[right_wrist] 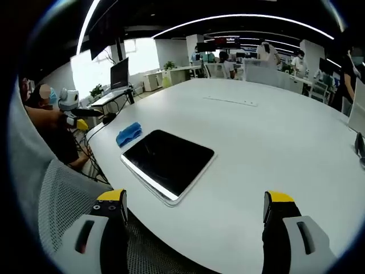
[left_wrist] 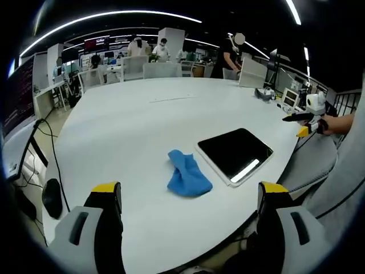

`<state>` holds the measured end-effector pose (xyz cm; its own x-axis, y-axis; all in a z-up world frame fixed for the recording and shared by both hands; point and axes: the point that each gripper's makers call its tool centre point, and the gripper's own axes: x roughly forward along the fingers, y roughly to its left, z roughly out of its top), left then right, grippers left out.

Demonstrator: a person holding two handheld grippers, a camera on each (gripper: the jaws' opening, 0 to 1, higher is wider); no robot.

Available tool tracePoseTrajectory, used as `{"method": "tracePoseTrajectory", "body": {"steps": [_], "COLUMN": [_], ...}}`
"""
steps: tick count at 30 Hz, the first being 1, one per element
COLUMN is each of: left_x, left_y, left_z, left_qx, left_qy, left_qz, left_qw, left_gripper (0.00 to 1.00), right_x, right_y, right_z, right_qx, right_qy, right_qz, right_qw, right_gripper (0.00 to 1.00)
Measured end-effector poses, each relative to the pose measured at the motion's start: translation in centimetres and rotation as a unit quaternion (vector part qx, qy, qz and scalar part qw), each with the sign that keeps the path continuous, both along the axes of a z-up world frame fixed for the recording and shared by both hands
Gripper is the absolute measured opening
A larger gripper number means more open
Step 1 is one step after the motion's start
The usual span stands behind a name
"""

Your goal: Wipe the mirror surface with the cleaning cloth until all visible marks leave the cleaned area.

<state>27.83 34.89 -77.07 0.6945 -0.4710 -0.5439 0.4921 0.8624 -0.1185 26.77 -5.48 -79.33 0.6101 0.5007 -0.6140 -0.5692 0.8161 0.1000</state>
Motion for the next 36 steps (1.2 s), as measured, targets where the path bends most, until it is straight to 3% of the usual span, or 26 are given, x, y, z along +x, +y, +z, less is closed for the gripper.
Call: {"method": "tracePoseTrajectory", "body": {"steps": [11, 19, 22, 36], "left_x": [0.6, 1.3, 1.4, 1.9], "left_y": [0.3, 0.8, 1.0, 1.0], "left_z": [0.5, 1.1, 0.8, 0.7], "left_qx": [-0.001, -0.006, -0.003, 0.009], "left_qy": [-0.001, -0.005, -0.001, 0.006], "left_qz": [0.005, 0.014, 0.016, 0.02], "left_qw": [1.0, 0.9999, 0.9999, 0.9997], "left_gripper": [0.99, 0.99, 0.99, 0.99], "right_x": [-0.1, 0.3, 0.3, 0.5], "right_y": [-0.7, -0.6, -0.6, -0.6], "right_z": [-0.7, -0.6, -0.7, -1.0], "right_qx": [0.0, 0.005, 0.01, 0.002], "right_qy": [0.02, 0.017, 0.026, 0.028], "right_qz": [-0.003, -0.01, -0.01, -0.006], "right_qw": [0.9998, 0.9998, 0.9996, 0.9996], "right_gripper": [0.98, 0.98, 0.95, 0.98]}}
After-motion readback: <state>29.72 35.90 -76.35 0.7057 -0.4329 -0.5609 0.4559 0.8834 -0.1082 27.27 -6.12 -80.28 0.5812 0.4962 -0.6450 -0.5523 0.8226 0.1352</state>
